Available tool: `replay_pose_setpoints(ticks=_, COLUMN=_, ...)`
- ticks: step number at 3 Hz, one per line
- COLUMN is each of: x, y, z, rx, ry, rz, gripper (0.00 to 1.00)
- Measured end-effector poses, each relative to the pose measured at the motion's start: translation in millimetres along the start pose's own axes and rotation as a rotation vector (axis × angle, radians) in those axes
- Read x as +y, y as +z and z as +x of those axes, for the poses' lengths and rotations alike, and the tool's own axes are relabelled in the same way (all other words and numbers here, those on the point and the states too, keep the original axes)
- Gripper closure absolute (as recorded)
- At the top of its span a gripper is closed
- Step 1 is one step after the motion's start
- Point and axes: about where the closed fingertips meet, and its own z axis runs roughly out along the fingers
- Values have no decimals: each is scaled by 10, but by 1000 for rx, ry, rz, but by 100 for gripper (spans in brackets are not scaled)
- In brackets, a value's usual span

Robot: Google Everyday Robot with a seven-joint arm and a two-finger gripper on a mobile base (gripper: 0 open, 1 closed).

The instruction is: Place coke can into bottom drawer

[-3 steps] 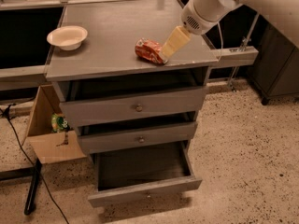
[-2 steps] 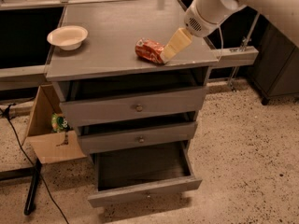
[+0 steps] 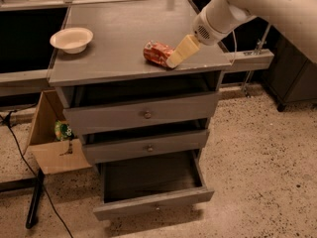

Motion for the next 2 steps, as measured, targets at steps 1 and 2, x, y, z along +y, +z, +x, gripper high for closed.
replay_pose_setpoints(ticks=1, x=-19, y=244, z=-118, rx=-67, ry=-15, rz=-17, gripper=0)
replay_pose_setpoints(ticks=2, x=-16, y=405, z=-200, rx=-97, ry=-22, rz=-32, gripper=0)
